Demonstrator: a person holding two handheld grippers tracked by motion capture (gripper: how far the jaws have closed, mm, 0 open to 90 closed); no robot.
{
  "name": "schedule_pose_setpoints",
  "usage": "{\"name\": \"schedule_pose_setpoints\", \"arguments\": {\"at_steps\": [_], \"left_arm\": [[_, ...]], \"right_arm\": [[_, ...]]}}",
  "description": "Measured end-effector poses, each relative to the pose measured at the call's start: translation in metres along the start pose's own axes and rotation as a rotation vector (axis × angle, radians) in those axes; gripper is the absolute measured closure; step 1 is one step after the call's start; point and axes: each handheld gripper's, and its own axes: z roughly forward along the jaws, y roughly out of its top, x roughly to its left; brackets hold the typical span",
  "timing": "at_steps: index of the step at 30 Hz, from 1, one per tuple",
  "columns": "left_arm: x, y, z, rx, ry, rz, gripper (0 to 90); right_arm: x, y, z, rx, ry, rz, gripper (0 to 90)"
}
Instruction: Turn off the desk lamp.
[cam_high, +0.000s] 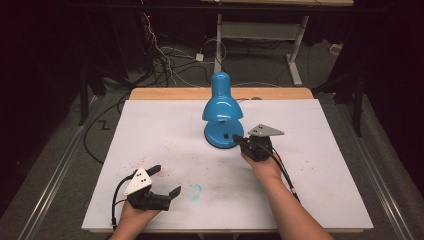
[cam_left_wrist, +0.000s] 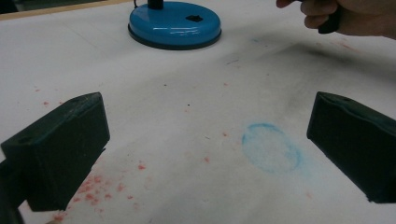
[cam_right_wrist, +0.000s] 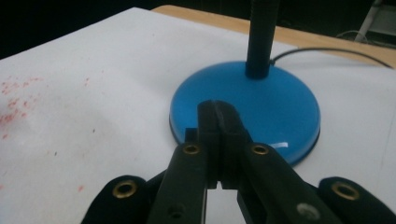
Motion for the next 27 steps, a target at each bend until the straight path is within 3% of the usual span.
{"name": "schedule_pose_setpoints", "arguments": {"at_steps": [9,17,27], "left_arm": [[0.0,0.0,0.0,0.0,0.0,0.001,0.0],[0.0,0.0,-0.001,-0.007,-0.003,-0.003,0.0],[0.0,0.0,0.0,-0.005,-0.003,-0.003,0.0]], "right_arm": [[0.006,-0.029,-0.023,0.029,0.004,0.02,90.0],[0.013,-0.045,-0.046,0.029,0.009,-0.017,90.0],[0.018,-0.067,-0.087,0.011,0.007,-0.029,90.0]]}}
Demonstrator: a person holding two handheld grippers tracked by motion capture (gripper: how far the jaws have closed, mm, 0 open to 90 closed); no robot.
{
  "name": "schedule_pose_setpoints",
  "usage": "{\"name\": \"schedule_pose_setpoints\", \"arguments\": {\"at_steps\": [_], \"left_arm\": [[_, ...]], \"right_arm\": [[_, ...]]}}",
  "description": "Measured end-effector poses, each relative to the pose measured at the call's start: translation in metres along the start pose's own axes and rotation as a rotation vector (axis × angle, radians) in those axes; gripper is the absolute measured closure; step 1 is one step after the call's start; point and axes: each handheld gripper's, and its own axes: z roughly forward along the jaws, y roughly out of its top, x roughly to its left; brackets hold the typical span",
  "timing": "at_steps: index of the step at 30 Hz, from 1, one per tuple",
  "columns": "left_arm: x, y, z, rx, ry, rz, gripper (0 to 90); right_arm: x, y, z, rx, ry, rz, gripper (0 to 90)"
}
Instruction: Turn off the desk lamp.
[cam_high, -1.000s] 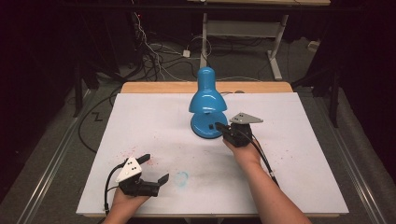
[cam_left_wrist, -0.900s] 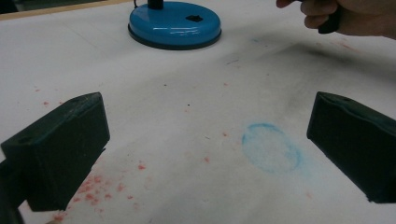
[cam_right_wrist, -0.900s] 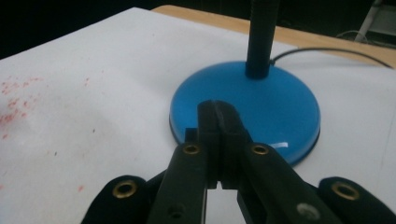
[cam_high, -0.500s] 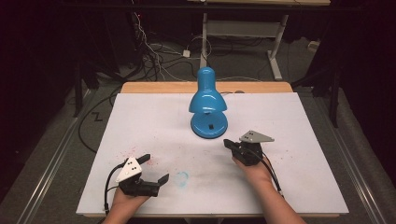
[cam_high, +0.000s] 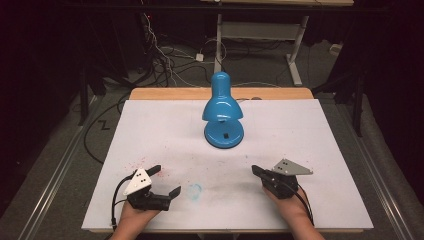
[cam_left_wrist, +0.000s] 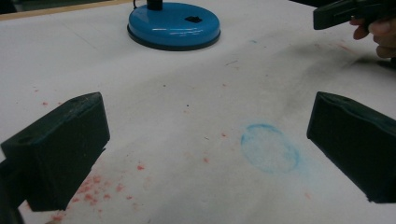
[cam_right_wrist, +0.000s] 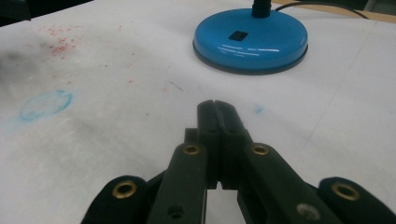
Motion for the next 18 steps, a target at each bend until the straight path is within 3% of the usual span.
{"name": "schedule_pose_setpoints", "arguments": {"at_steps": [4,10,18], "left_arm": [[0.0,0.0,0.0,0.0,0.003,0.002,0.0],[-0.001,0.0,0.0,-0.005,0.004,0.002,0.0],[-0.001,0.0,0.0,-0.002,0.0,0.005,0.0]], "right_arm": [[0.002,-0.005,-0.01,-0.008,0.002,-0.004,90.0],[0.002,-0.012,-0.011,0.02,-0.007,-0.015,88.6],[0.001,-0.013,-0.008,0.043,-0.005,0.002,48.6]]}}
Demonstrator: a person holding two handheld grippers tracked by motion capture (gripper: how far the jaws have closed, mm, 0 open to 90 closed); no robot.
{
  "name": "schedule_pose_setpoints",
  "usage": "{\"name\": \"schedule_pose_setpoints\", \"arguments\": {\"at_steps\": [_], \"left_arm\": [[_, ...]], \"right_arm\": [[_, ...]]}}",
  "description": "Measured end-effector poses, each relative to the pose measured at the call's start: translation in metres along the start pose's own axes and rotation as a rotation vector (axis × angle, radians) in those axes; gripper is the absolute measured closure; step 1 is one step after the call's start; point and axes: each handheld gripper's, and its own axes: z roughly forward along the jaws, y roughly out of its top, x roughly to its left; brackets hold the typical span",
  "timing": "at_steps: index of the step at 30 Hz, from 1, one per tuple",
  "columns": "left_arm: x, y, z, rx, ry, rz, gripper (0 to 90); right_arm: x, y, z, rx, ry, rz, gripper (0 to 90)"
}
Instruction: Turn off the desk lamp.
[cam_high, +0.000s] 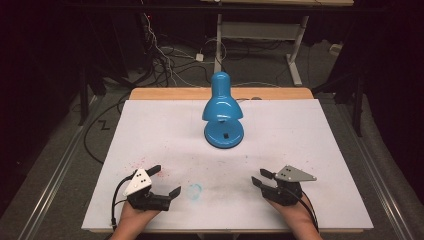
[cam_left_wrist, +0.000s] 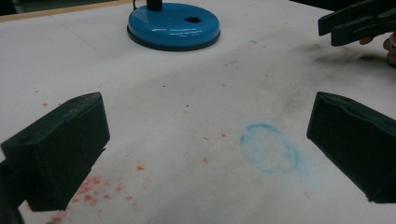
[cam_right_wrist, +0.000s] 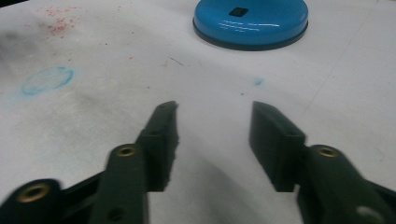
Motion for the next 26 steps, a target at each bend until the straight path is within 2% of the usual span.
{"name": "schedule_pose_setpoints", "arguments": {"at_steps": [5,8,10,13,17,19,22,26], "left_arm": [[0.0,0.0,0.0,0.002,0.0,0.002,0.0],[0.0,0.0,0.0,0.001,0.0,0.002,0.0],[0.0,0.0,0.0,-0.002,0.0,0.002,0.0],[0.0,0.0,-0.001,-0.005,-0.001,0.004,0.0],[0.0,0.0,0.0,0.003,0.0,0.007,0.0],[-0.001,0.0,0.0,0.005,0.004,0.008,0.0],[-0.001,0.0,0.001,0.006,0.009,0.005,0.0],[-0.001,0.0,0.001,0.007,0.012,0.005,0.0]], "right_arm": [[0.0,0.001,0.002,0.016,0.001,0.008,18.6],[0.001,0.001,0.002,0.023,-0.001,0.0,7.7],[0.001,0.0,-0.001,-0.001,-0.013,0.002,1.2],[0.0,-0.005,-0.012,-0.047,-0.005,0.026,0.4],[-0.003,-0.012,-0.025,-0.113,-0.031,0.037,0.4],[-0.004,-0.011,-0.025,-0.12,-0.03,0.033,0.4],[-0.003,-0.01,-0.023,-0.116,-0.036,0.001,0.4],[-0.002,-0.01,-0.023,-0.116,-0.034,-0.009,0.4]]}}
